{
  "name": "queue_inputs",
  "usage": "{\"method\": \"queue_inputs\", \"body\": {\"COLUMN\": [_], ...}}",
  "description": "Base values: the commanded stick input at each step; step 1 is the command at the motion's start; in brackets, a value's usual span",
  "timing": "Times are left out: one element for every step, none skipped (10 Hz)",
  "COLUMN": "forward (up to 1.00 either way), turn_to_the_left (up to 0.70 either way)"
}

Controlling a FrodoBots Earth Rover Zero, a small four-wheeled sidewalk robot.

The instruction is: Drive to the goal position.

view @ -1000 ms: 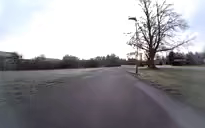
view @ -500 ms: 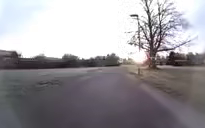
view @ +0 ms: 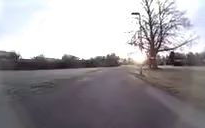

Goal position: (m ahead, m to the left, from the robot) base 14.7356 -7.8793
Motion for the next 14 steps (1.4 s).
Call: {"method": "queue_inputs", "body": {"forward": [1.0, 1.0, 1.0, 1.0, 1.0, 1.0, 1.0, 1.0, 1.0, 1.0, 1.0, 1.0, 1.0, 1.0], "turn_to_the_left": [0.0, 0.0, 0.0, 0.0, 0.0, 0.0, 0.0, 0.0, 0.0, -0.13, -0.29, -0.4, -0.26, 0.0]}}
